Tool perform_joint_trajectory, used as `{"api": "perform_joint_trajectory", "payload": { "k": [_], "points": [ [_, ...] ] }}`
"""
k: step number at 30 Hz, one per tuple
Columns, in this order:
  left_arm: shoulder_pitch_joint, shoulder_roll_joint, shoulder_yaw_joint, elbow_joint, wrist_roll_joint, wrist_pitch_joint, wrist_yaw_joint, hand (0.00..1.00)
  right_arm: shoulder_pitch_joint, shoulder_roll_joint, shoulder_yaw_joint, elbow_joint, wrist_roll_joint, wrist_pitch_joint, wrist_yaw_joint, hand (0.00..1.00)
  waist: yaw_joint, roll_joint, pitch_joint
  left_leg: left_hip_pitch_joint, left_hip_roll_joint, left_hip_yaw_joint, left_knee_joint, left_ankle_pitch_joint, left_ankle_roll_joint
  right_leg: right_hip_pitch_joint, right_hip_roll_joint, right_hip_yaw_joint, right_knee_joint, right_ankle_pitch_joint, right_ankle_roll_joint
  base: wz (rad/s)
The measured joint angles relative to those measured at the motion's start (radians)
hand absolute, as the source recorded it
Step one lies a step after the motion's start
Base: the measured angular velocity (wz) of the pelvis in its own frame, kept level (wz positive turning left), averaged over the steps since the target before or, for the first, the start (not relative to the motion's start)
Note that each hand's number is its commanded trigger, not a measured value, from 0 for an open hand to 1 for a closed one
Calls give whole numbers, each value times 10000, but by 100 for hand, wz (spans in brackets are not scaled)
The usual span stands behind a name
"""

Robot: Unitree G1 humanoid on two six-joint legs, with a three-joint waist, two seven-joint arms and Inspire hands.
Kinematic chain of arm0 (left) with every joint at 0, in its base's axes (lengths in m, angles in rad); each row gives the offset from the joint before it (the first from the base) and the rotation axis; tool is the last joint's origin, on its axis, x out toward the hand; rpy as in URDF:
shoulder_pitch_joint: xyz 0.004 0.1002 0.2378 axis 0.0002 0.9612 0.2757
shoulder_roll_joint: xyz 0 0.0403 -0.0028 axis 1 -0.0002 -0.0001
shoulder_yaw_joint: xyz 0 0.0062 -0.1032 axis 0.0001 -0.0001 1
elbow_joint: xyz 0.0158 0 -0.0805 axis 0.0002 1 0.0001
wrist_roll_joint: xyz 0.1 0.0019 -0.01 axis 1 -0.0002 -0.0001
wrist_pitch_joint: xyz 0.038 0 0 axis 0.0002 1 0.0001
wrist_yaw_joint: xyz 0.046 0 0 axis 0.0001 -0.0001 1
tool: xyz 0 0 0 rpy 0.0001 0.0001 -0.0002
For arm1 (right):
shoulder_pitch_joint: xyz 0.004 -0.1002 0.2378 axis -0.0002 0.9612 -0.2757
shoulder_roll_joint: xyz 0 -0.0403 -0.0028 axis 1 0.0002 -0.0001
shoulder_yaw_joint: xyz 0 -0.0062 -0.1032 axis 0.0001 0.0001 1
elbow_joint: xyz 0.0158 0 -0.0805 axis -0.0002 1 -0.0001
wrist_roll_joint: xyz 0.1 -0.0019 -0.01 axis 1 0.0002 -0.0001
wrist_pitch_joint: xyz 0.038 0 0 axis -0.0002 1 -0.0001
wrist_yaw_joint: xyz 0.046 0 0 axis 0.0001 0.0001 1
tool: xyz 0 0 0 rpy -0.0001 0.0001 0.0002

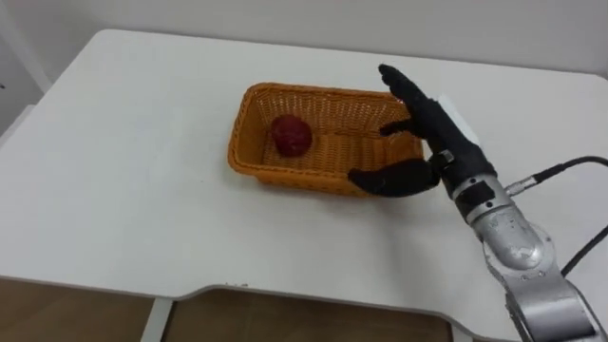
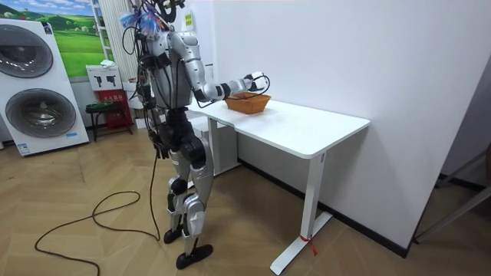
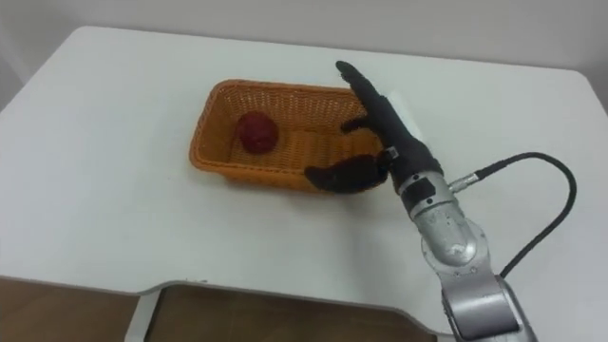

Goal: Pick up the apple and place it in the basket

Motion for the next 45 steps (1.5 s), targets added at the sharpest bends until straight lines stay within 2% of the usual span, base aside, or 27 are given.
{"api": "perform_joint_trajectory", "payload": {
  "k": [5, 7, 10, 12, 16, 19, 21, 22, 23, 26, 28, 30, 33, 36, 38, 42, 45],
  "points": [
    [241, -47, 625, -6, -1, -202, 324, 0, -10, -38, -1720, -18, 81, -351, -1753, 0, -321, -82, -92, 98, -10, 51, -30, 2, -3, 24, 23, 21, 11, -1, 1, -2],
    [334, -43, 889, -4, 0, -253, 508, 0, -13, -144, -2748, -17, 521, -593, -2838, 0, -517, -148, -110, 101, -12, 41, -31, 2, -4, 31, 25, 15, 3, -1, 1, 0],
    [507, -47, 1352, -2, 0, -304, 655, 0, -17, -164, -4159, -18, 661, -724, -4243, 0, -797, -207, -93, 196, -13, 60, -70, 2, -3, 91, 25, 38, 3, -1, 2, -1],
    [677, -42, 1539, -2, -10, -304, 743, 0, -17, -204, -4785, -19, 984, -825, -5087, 0, -1036, -231, -83, 182, -13, 80, -75, 2, -3, 94, 34, 127, 5, -2, 2, -6],
    [1065, -48, 1620, -263, -18, -299, 981, 0, -12, -628, -6297, 212, 2629, -892, -6882, 0, -1536, -236, -81, 154, -12, 96, -105, 0, -2, 42, 36, 159, 8, -2, 2, -5],
    [1088, -46, 1632, -404, -88, -274, 1200, 0, -12, -956, -7045, 1270, 3669, -1032, -8079, 0, -1752, -246, -76, 150, -6, 105, -75, -1, -2, 25, 40, 201, 29, 1, -1, -3],
    [1048, -28, 1638, -453, -132, -252, 1306, 0, 176, -954, -7319, 1908, 4259, -1018, -8586, 0, -1868, -214, -92, 137, -3, 112, -80, -3, -3, 30, 43, 204, 29, 3, -6, 0],
    [1023, -33, 1633, -496, -116, -199, 1314, 0, 423, -953, -7426, 2380, 4686, -1017, -8799, 0, -1901, -180, -64, 91, -10, 104, -95, -5, -1, 6, 37, 193, 28, 4, -6, 0],
    [1012, -38, 1626, -501, -115, -185, 1315, 0, 539, -953, -7448, 2641, 4953, -1018, -8868, 0, -1950, -174, -82, 53, -14, 88, -95, -5, -1, -22, 35, 179, 29, 4, -7, 5],
    [914, -47, 1611, -510, -89, 114, 1314, 0, 937, -846, -7422, 4341, 6422, -824, -8844, 0, -2074, -82, -109, -22, -8, 95, -100, -3, 1, -104, 36, 194, 47, 11, -10, 0],
    [870, -81, 1632, -623, -25, 278, 1315, 0, 1404, -539, -7302, 6079, 6970, -653, -8381, 0, -2005, 23, -174, 1, 0, 150, -97, -1, -3, -77, 43, 181, 42, 10, -10, 0],
    [849, -115, 1630, -832, -15, 359, 1314, 0, 1760, -193, -6889, 7307, 7521, -462, -7995, 0, -1854, 84, -161, 30, 14, 197, -151, 19, -20, -90, 54, 249, 33, 9, -13, -5],
    [794, -228, 1630, -803, -17, 421, 1311, 0, 2028, 478, -5976, 9455, 7556, -88, -7247, 0, -1734, 108, -157, 186, 5, 214, -159, 24, -26, 41, 54, 313, 13, -6, -18, -4],
    [534, -341, 1614, -508, -20, 394, 1235, 0, 2095, 922, -5128, 10961, 7455, 226, -6310, 0, -1560, 99, -131, 186, 0, 280, -162, 20, -20, 9, 38, 367, 25, -9, -16, -6],
    [450, -346, 1550, -328, -21, 397, 1230, 0, 2079, 941, -4582, 11733, 7358, 374, -5688, 0, -1474, 72, -118, 235, 5, 263, -189, 6, 0, 24, 35, 431, 14, -13, -11, -5],
    [479, -357, 1541, -279, -21, 451, 1135, 0, 2263, 965, -3207, 12658, 6420, 555, -3999, 0, -1248, 8, -41, 315, 7, 335, -243, -7, 9, -15, 39, 488, -32, -40, 4, -6],
    [459, -386, 1525, -234, -15, 559, 981, 0, 2305, 968, -2391, 12970, 5416, 744, -2873, 0, -1033, 21, -39, 317, 4, 335, -183, -12, 14, -7, 44, 564, -75, -37, 4, 0]
  ]
}}
